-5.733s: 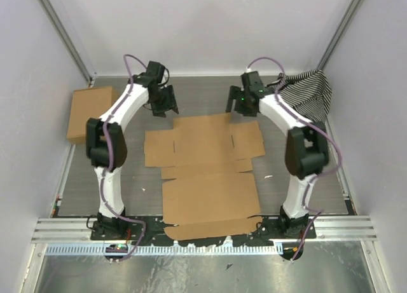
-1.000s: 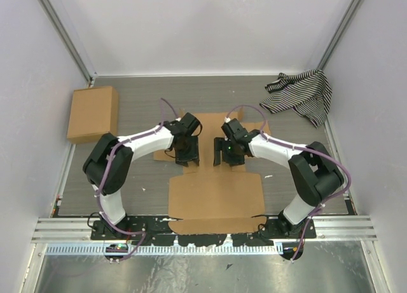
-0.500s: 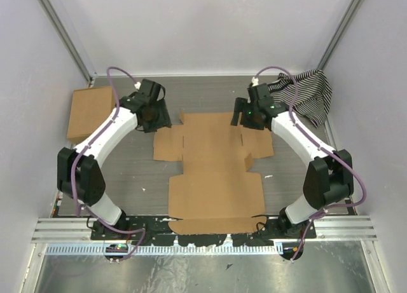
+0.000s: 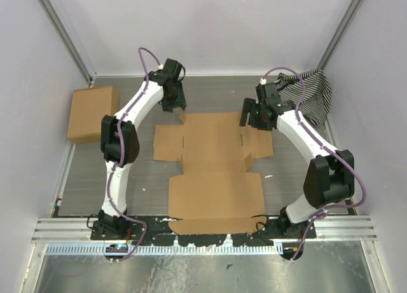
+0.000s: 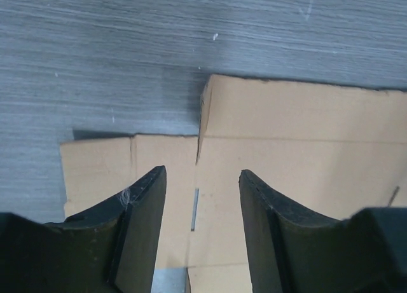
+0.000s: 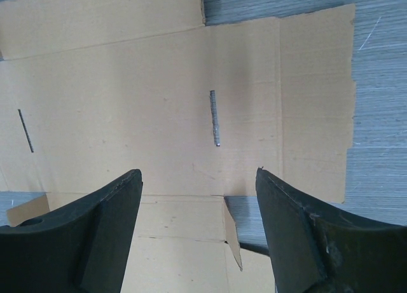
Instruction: Fold the paper box
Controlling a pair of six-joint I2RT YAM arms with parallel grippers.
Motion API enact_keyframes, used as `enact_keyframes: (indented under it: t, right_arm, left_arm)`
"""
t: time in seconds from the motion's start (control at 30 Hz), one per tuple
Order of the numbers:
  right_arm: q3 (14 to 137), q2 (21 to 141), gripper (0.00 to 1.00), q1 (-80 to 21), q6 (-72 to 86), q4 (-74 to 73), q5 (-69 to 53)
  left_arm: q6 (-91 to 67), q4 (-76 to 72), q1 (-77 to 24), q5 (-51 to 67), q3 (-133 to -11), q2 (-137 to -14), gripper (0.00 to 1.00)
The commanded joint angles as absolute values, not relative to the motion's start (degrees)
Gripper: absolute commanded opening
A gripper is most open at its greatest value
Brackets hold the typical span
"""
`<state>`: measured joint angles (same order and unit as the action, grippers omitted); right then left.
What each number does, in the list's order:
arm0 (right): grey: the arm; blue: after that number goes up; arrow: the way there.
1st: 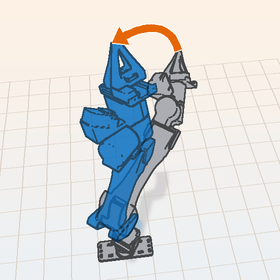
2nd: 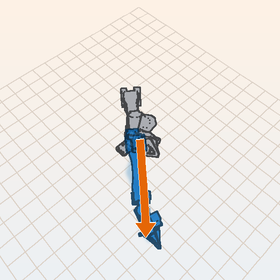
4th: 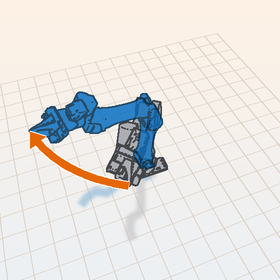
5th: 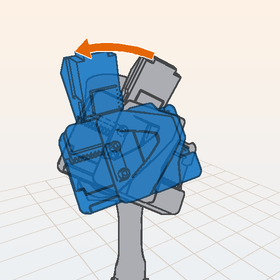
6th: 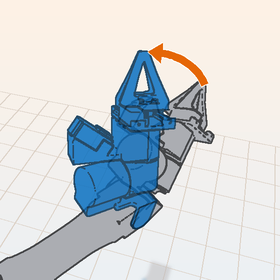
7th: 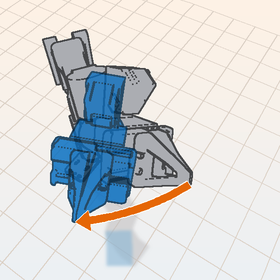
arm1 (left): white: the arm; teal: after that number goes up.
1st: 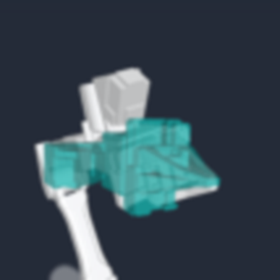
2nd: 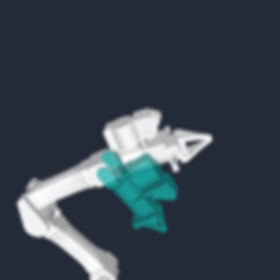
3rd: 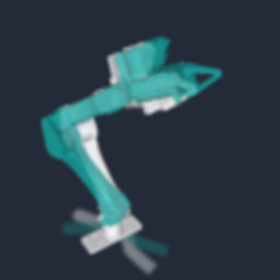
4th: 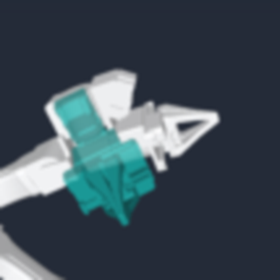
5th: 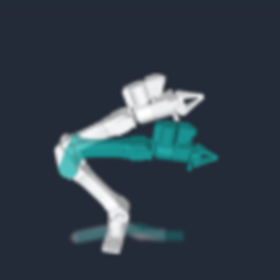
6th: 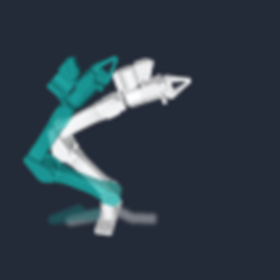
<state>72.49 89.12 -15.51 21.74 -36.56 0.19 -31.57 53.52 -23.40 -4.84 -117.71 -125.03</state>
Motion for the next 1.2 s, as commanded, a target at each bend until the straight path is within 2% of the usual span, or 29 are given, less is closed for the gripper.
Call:
enact_keyframes:
  t: [0.0, 0.23, 0.5, 0.57, 0.63, 0.67, 0.7, 0.93, 1.17]
  right_arm:
    - [72.43, 87.08, 0.77, -14.86, 20.47, -35.74, -1.09]
    - [71.08, 87.43, 0.77, -14.93, 20.39, -34.77, -1.97]
    - [70.79, 87.96, 0.77, -14.85, 20.17, -34.45, -2.37]
    - [70.96, 88.02, 0.77, -14.81, 20.0, -34.5, -2.29]
    - [71.39, 88.23, 0.77, -14.81, 19.87, -34.85, -2.07]
    - [71.49, 88.24, 0.77, -14.82, 19.85, -34.95, -2.04]
    - [71.58, 88.2, 0.77, -14.73, 19.86, -34.98, -2.02]
    - [72.22, 88.06, 0.77, -14.75, 20.16, -35.24, -1.86]
    - [75.53, 88.79, 0.76, -14.65, 19.87, -36.29, -1.54]
  left_arm:
    - [-29.84, 59.66, -23.3, -6.42, -124.46, -130.61, 0.55]
    - [-30.15, 59.07, -23.35, -5.48, -127.78, -135.03, 0.5]
    - [-29.35, 56.85, -23.29, -4.54, -129.51, -137.53, 0.39]
    - [-28.87, 55.86, -23.3, -4.14, -129.55, -137.91, 0.29]
    - [-28.3, 55.25, -23.29, -3.61, -129.97, -138.48, 0.09]
    - [-28.08, 55.42, -23.31, -3.67, -130.41, -138.81, 0.02]
    - [-27.86, 55.71, -23.3, -3.73, -130.88, -139.12, 0.0]
    - [-26.0, 55.19, -23.34, -4.76, -128.41, -135.24, 0.0]
    - [-21.82, 44.02, -23.59, -5.62, -112.54, -117.55, 0.0]
